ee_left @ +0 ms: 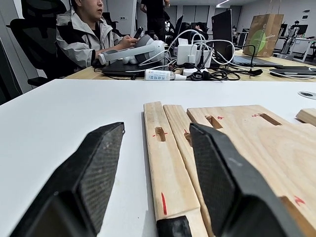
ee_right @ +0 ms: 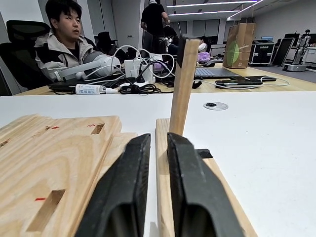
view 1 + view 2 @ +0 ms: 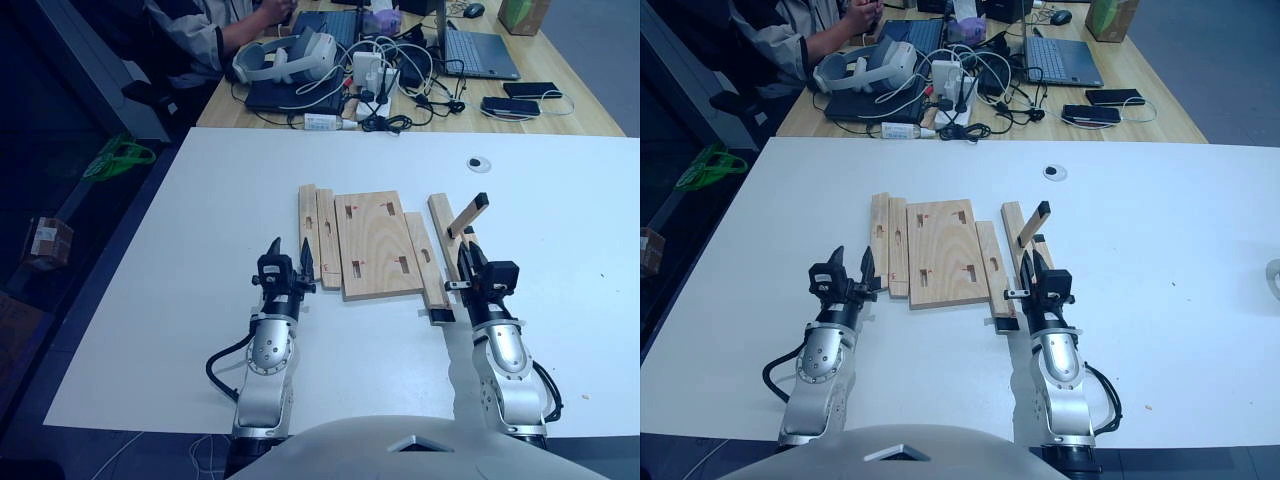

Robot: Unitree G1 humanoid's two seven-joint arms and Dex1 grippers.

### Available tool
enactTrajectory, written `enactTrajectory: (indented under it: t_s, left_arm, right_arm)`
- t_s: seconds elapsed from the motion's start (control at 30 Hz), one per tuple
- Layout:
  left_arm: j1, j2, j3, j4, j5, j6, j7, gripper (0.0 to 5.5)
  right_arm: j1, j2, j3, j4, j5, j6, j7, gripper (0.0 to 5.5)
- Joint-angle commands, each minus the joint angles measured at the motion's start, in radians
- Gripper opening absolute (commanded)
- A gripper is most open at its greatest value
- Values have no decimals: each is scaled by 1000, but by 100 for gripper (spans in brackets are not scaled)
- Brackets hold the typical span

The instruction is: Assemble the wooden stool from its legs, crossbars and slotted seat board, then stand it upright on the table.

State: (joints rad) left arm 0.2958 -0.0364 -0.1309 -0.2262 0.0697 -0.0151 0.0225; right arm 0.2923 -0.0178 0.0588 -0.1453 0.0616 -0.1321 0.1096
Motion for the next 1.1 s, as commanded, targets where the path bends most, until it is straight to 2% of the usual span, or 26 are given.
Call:
enactTrajectory:
  t_s: [0.03, 0.13, 0.17, 1.1]
  left_arm:
    - [-22, 6, -10, 19, -2, -8, -16, 242]
    - [-29, 3, -6, 28, -10, -14, -21, 242]
    - [-32, 4, -5, 30, -9, -15, -21, 235]
    - [-60, 45, -28, 41, 29, 19, -53, 246]
  right_arm:
    - [-22, 4, -4, 5, 6, 16, -3, 75]
    - [-30, 5, -7, 12, 10, 17, -3, 75]
    - [-33, 6, -7, 15, 9, 18, -3, 57]
    - [-57, 18, 36, 31, -9, 25, 7, 65]
